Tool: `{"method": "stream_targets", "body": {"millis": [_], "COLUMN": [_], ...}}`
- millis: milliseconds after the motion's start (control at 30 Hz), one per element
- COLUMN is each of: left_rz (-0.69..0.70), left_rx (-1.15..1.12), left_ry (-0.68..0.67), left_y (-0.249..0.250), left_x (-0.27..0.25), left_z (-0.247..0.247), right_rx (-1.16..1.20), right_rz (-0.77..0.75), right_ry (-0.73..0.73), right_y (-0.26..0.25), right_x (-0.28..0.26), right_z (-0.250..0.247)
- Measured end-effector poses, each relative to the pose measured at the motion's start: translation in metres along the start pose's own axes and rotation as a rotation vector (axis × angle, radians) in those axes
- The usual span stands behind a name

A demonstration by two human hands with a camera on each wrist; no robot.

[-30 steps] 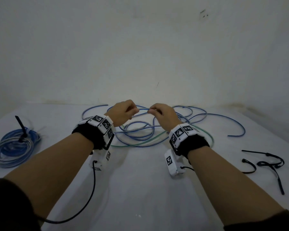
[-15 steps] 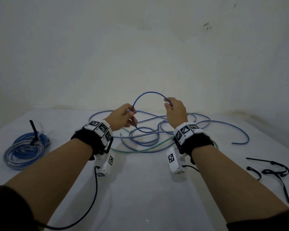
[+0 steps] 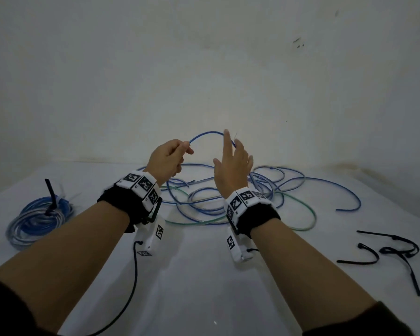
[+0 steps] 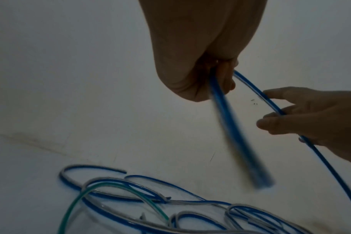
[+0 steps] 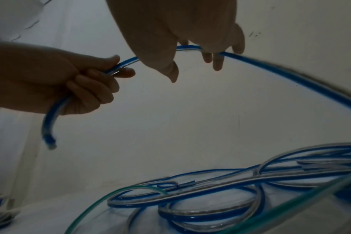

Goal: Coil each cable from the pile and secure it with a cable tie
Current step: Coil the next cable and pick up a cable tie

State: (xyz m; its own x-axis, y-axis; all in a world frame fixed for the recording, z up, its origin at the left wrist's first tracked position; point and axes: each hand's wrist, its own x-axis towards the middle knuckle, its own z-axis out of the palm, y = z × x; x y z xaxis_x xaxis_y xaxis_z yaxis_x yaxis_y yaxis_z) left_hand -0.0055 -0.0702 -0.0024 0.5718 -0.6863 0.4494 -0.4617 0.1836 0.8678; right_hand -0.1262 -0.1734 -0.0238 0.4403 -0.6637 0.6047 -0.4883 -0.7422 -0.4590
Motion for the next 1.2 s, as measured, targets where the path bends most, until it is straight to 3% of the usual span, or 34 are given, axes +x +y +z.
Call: {"method": "stream_targets", "body": {"millis": [67, 167, 233, 333, 500, 633, 800, 900, 1100, 1200], "left_rz": [-0.064, -0.212, -0.233, -0.234, -0.421, -0.396, -0.264, -0.265, -0.204, -0.158], "left_rx": [-0.039, -0.338, -0.431, -0.351, -0.316, -0.261, -0.426, -0.477, -0.614, -0.611], "left_ry": [-0.011, -0.100, -0.147, -0.192, -0.332, -0.461, -0.328, -0.263, -0.067, -0.055], "left_y": [0.002, 0.006, 0.008, 0.007, -0.002, -0.006, -0.004, 0.001, 0.008, 0.011], "left_x": [0.001, 0.002, -0.001, -0.009, -0.017, -0.022, -0.020, -0.018, -0.007, -0.002], "left_z": [-0.003, -0.008, -0.010, -0.011, -0.017, -0.020, -0.018, -0.018, -0.015, -0.012], "right_rx": [0.003, 0.105, 0.218, 0.336, 0.493, 0.528, 0.574, 0.599, 0.463, 0.420], "right_rz": [-0.020, -0.007, 0.012, 0.107, 0.299, 0.328, 0.285, 0.268, 0.087, 0.018], "right_ry": [0.060, 0.119, 0.141, 0.190, 0.231, 0.246, 0.190, 0.113, -0.176, -0.340], "right_y": [0.000, 0.002, 0.004, 0.005, 0.015, 0.016, 0.020, 0.022, 0.024, 0.023], "right_x": [0.001, 0.004, 0.005, 0.012, 0.029, 0.033, 0.030, 0.026, 0.012, 0.005], "right_z": [0.002, 0.003, 0.004, 0.001, -0.002, 0.004, 0.004, 0.001, 0.001, 0.000]}}
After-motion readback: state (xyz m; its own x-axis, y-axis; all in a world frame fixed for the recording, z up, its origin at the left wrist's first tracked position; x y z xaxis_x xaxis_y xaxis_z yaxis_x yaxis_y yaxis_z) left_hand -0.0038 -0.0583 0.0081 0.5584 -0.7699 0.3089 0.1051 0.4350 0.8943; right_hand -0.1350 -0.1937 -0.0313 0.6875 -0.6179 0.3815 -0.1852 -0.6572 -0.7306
